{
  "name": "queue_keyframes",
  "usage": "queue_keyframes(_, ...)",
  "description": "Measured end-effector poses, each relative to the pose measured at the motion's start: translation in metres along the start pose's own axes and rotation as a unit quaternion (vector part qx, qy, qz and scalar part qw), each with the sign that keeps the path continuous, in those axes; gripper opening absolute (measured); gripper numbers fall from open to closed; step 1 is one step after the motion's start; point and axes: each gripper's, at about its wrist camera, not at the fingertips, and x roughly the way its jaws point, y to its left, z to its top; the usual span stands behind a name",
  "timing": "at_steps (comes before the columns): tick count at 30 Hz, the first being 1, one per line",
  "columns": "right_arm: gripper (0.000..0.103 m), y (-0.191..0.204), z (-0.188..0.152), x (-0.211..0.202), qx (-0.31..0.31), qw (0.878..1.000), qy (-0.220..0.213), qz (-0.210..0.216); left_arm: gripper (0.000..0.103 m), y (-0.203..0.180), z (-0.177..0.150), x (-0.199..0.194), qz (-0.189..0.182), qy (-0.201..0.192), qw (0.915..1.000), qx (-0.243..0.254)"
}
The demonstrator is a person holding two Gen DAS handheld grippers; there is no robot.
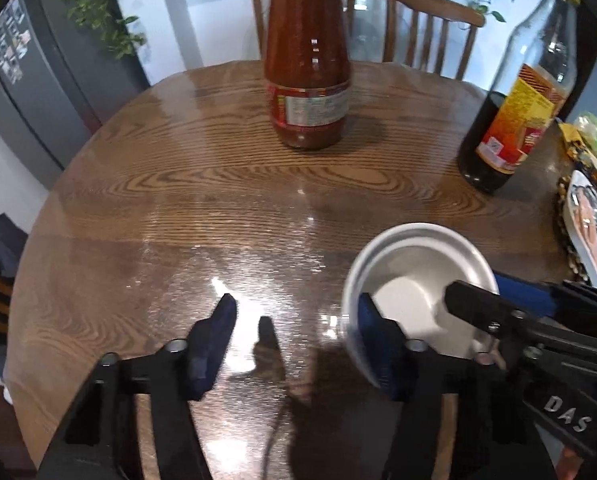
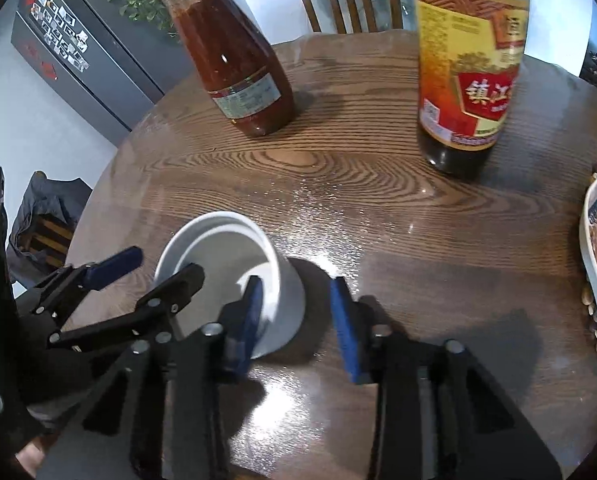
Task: Organize plates and bowls
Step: 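Grasp the rim of the white ramekin cup with the right gripper, then carry the ramekin cup and lower it into the nested bowls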
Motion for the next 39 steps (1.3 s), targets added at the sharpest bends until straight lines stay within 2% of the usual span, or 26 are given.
queue_keyframes(4, 0.018, 0.006, 0.000, 0.000, 0.000, 1.000, 0.003, 0.005, 0.030, -0.009, 0.002, -0.001, -0.018, -0.001, 0.9998, 0.012)
queue_keyframes(7, 0.016, 0.008, 0.001, 0.001, 0.000, 1.000, 0.003, 0.002, 0.018, -0.015, 0.001, -0.002, -0.035, -0.001, 0.9992, 0.017)
queue_keyframes(10, 0.016, 0.005, -0.001, 0.000, 0.004, 1.000, 0.000, 0.006, 0.012, -0.016, 0.000, -0.002, -0.049, -0.004, 0.9986, 0.017)
queue_keyframes(28, 0.013, 0.006, -0.012, -0.014, 0.011, 1.000, -0.024, 0.006, 0.012, -0.018, -0.010, -0.023, -0.057, -0.037, 0.9974, 0.026)
queue_keyframes(39, 0.013, 0.016, -0.026, -0.040, 0.013, 0.999, -0.047, 0.008, 0.012, -0.020, -0.025, -0.057, -0.056, -0.065, 0.9954, 0.042)
